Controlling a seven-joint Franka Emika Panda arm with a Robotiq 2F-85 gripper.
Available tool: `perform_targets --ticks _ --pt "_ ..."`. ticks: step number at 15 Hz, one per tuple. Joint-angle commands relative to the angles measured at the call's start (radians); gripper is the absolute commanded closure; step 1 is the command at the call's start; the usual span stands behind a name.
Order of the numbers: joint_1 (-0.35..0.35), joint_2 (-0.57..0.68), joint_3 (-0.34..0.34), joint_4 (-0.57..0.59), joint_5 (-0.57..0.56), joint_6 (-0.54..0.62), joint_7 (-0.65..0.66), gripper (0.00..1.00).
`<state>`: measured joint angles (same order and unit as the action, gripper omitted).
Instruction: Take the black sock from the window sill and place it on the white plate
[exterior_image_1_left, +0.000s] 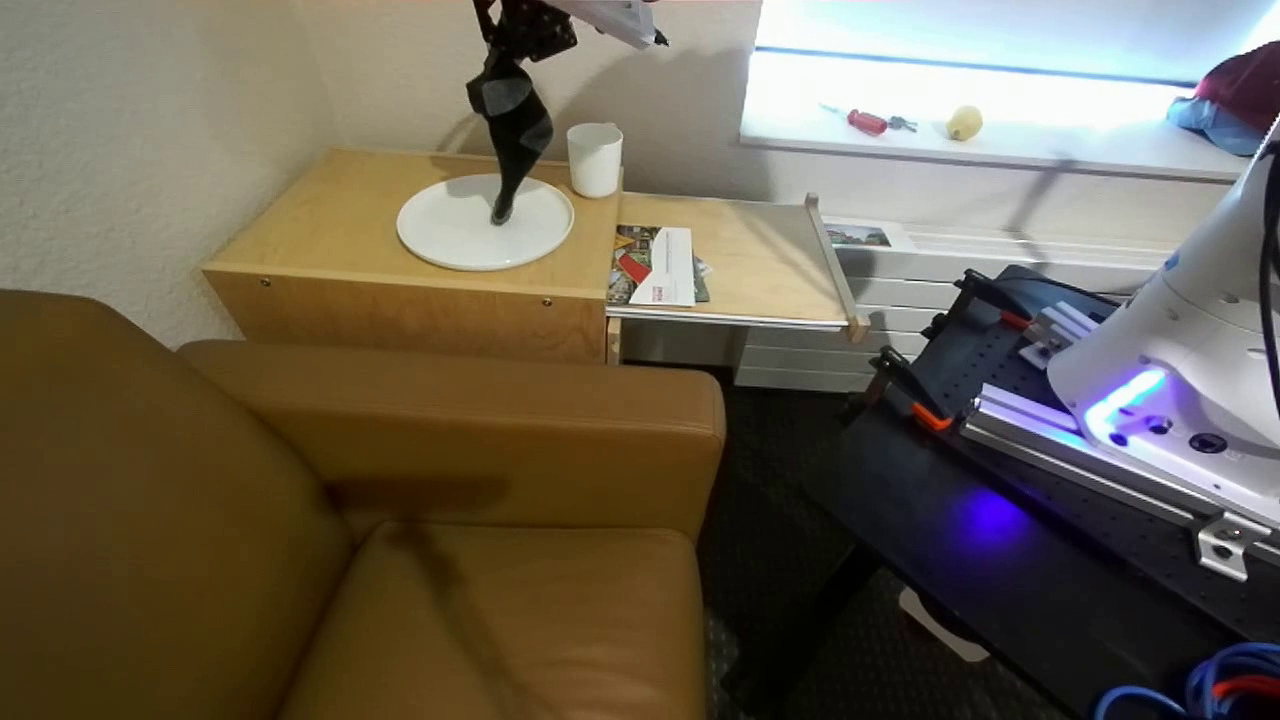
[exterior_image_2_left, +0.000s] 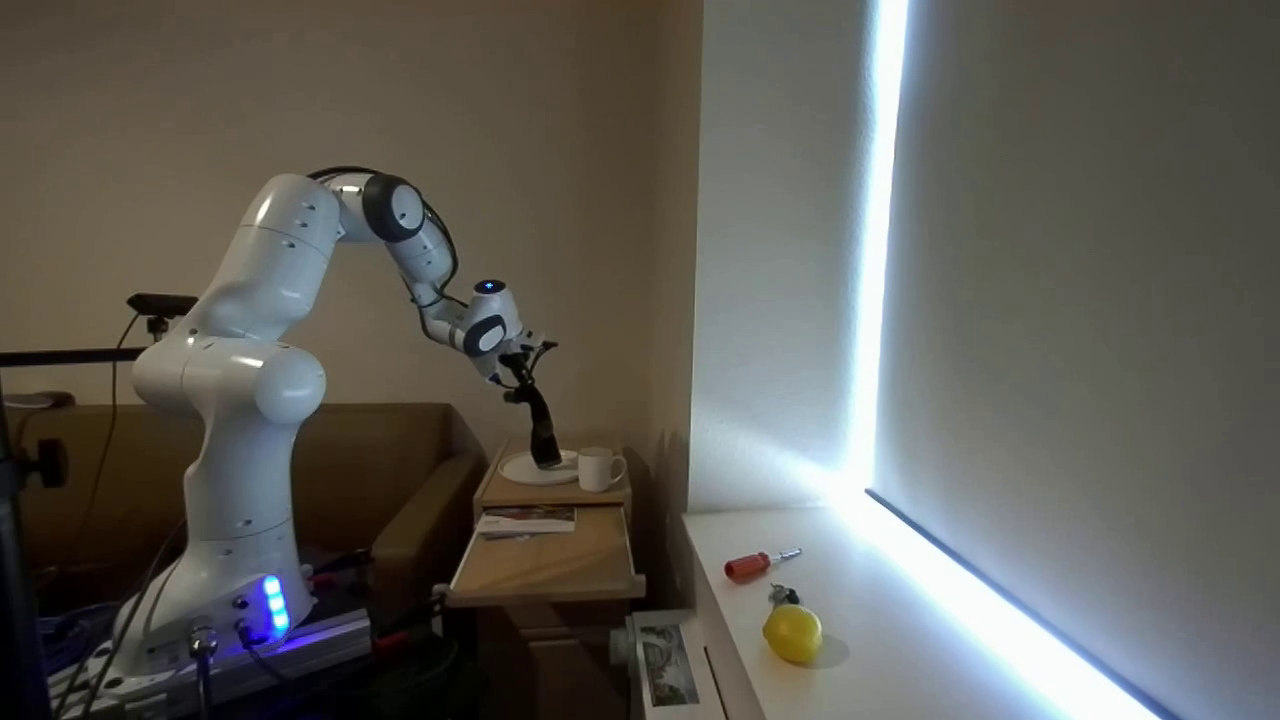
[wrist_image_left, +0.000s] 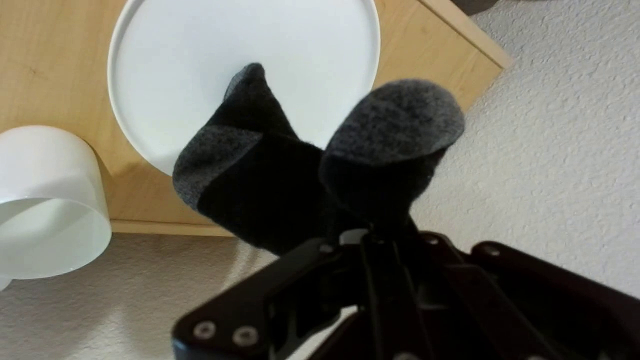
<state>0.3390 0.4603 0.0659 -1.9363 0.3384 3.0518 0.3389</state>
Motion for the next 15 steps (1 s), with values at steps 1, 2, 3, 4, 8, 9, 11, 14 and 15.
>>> perform_targets --ticks 1,2,3,4,8,9,11,14,15 --pt "0.021 0.053 -0.032 0.026 -0.020 -0.002 0.015 0.99" --pt "0.030 0.076 -0.038 0.035 -0.019 0.007 0.020 0.99" --pt "0.011 0.101 -0.013 0.043 -0.041 0.016 0.030 0.99" --pt "0.009 0.125 -0.003 0.054 -0.042 0.017 0.024 0.99" --pt "0.077 0.224 -0.062 0.126 -0.115 0.008 0.035 0.99" --pt "0.105 0.246 -0.092 0.149 -0.130 0.003 0.049 0.99" --pt "0.158 0.293 -0.157 0.201 -0.158 -0.002 0.076 0.99" --pt "0.269 0.361 -0.303 0.270 -0.190 0.013 0.152 0.99" --pt "0.295 0.383 -0.340 0.294 -0.194 0.013 0.170 0.99"
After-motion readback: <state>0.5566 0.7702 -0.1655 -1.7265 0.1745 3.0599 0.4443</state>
